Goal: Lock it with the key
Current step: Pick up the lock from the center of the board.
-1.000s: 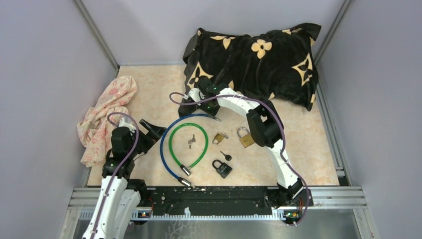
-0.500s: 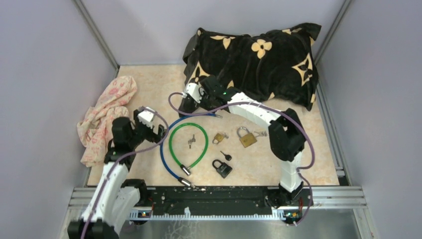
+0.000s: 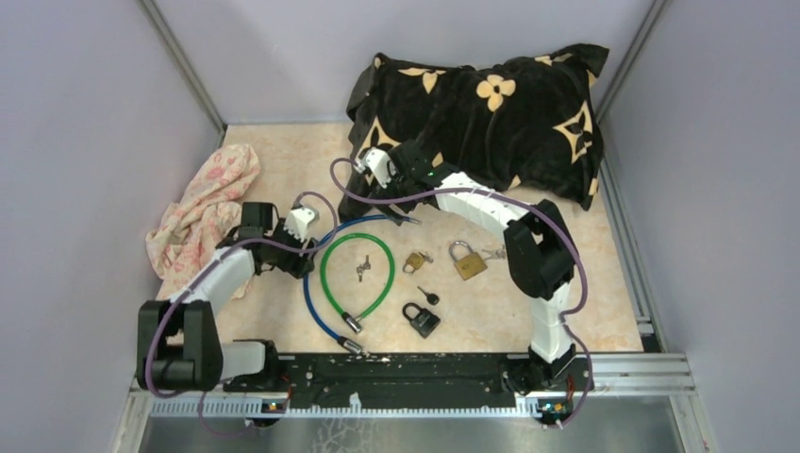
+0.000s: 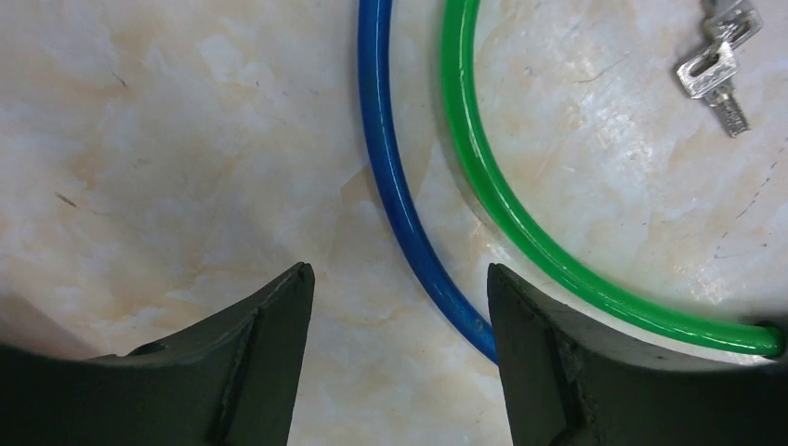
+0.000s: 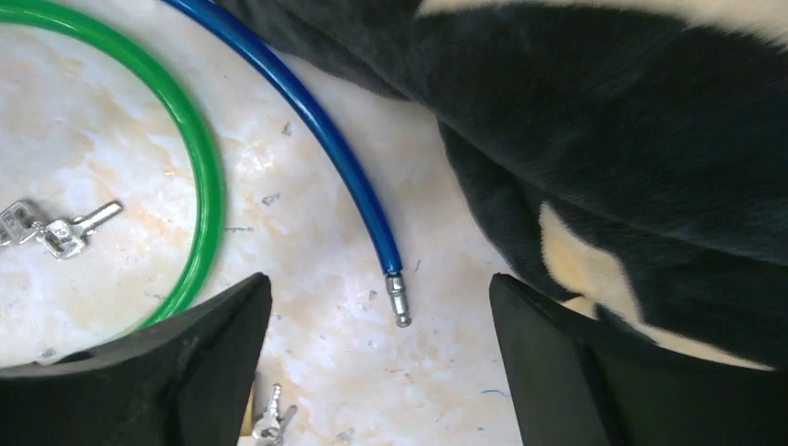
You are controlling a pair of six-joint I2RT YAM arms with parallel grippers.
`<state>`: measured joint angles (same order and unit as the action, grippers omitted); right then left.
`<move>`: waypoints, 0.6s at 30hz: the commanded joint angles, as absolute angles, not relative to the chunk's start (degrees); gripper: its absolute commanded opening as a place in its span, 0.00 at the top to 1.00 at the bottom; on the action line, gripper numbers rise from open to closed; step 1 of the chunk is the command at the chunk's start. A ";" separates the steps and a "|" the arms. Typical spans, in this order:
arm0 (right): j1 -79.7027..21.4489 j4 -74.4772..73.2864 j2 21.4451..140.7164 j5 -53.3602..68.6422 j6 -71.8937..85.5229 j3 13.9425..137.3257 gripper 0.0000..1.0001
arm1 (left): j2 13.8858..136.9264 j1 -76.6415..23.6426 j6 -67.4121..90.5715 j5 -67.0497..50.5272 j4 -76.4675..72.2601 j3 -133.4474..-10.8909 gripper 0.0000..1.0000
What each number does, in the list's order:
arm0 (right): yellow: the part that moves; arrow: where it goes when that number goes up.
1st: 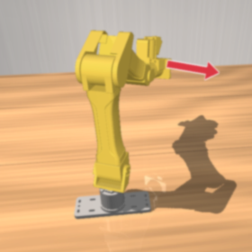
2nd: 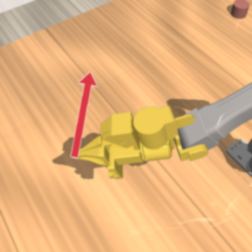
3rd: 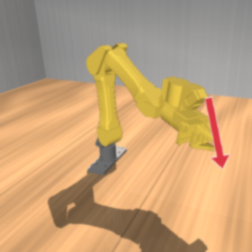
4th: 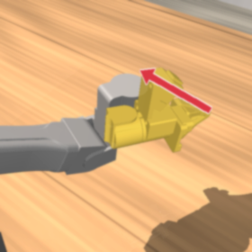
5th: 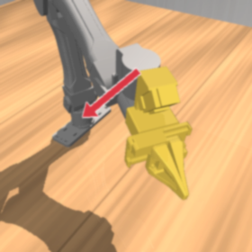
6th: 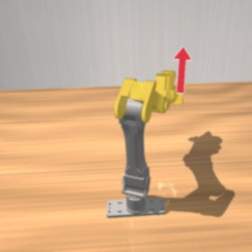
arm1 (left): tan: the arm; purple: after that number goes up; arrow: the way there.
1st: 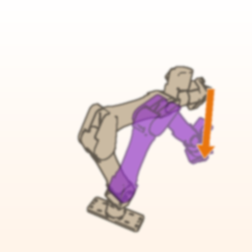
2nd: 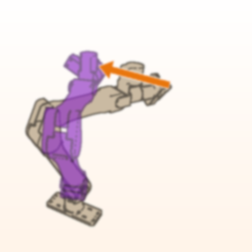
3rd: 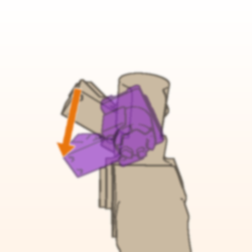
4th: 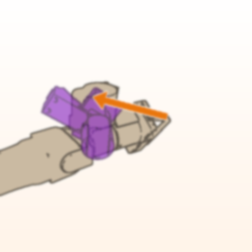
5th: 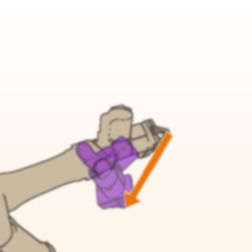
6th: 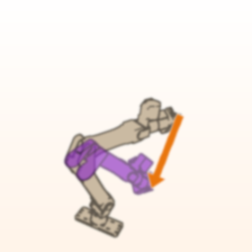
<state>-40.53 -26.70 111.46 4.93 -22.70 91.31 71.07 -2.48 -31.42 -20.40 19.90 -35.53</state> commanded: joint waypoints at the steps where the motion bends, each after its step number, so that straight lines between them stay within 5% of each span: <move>1: -39.71 -27.03 115.03 6.38 -18.32 95.11 0.08 | 76.55 -2.91 -29.83 -17.76 29.21 -41.38 0.26; 5: -38.04 -28.45 119.57 7.39 -18.52 97.84 0.13 | 86.54 -3.34 -26.58 -18.70 38.60 -49.27 0.31; 10: -36.78 -36.21 126.39 10.75 -20.96 105.31 0.31 | 99.84 -3.34 -22.38 -18.49 45.38 -56.45 0.41; 18: -37.15 -36.28 129.69 8.03 -22.61 103.72 0.42 | 95.44 -3.87 -22.48 -19.23 39.99 -54.44 0.44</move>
